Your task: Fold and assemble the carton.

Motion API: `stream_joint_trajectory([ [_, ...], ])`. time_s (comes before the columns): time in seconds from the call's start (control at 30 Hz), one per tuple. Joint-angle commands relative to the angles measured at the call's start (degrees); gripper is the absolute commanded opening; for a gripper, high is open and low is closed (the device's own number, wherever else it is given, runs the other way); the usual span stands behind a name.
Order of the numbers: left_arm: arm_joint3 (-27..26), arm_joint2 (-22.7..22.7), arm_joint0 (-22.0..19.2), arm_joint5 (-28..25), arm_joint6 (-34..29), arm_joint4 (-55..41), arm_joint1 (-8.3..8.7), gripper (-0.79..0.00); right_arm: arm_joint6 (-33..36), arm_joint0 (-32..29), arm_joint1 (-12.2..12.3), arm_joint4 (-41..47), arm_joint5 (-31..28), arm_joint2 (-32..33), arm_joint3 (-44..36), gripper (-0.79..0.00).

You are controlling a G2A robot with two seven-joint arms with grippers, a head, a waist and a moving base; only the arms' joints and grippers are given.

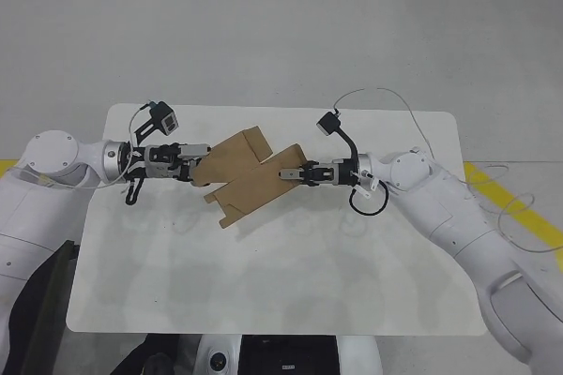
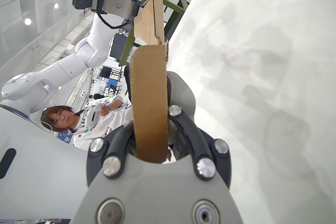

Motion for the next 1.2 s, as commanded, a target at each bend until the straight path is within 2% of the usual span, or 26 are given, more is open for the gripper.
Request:
stream_joint_trajectory([
  [0.0, 0.3, -0.01, 0.17, 0.31, 0.3, 0.55, -0.19, -0.243, 0.18, -0.18, -0.12, -0.22, -0.01, 0.38, 0.1, -0.785],
  [0.1, 0.76, -0.01, 0.25, 0.84, 0.81, 1.3, -0.53, -0.339, 0.54, -0.42, -0.31, -0.65, 0.11, 1.0, 0.24, -0.785],
  [0.37, 1.91, 0.11, 0.06, 1.73, 1.56, 4.28, -1.4, -0.314, 1.31, -1.03, -0.81, -1.66, 0.5, 2.55, 0.4, -0.785],
  [0.5, 2.68, 0.36, 0.09, 2.58, 1.55, 5.29, -1.87, -0.332, 1.53, -1.32, -1.03, -2.24, 0.53, 3.32, 0.52, -0.785],
  [0.63, 3.78, 0.28, -0.09, 2.92, 1.53, 5.79, -2.32, -0.462, 1.82, -1.62, -1.18, -2.81, 0.71, 4.12, 0.66, -0.785],
  [0.73, 4.29, 0.13, -0.19, 2.92, 1.36, 6.24, -2.6, -0.591, 1.92, -1.89, -1.29, -3.15, 0.78, 4.72, 0.59, -0.785],
  [0.87, 4.69, -0.03, -0.22, 2.96, 0.96, 6.99, -2.93, -0.659, 2.24, -2.21, -1.43, -3.58, 0.9, 5.45, 0.54, -0.785],
  [1.1, 5.3, -0.34, -0.08, 3.17, 0.48, 8.27, -3.43, -0.662, 2.43, -2.72, -1.67, -4.46, 1.21, 6.71, 0.55, -0.785],
  [1.13, 5.37, -0.42, -0.06, 3.18, 0.42, 8.35, -3.5, -0.693, 2.47, -2.8, -1.7, -4.58, 1.25, 6.88, 0.52, -0.785],
  [1.17, 5.44, -0.48, -0.03, 3.25, 0.33, 8.41, -3.57, -0.779, 2.53, -2.87, -1.73, -4.69, 1.29, 7.05, 0.5, -0.785],
])
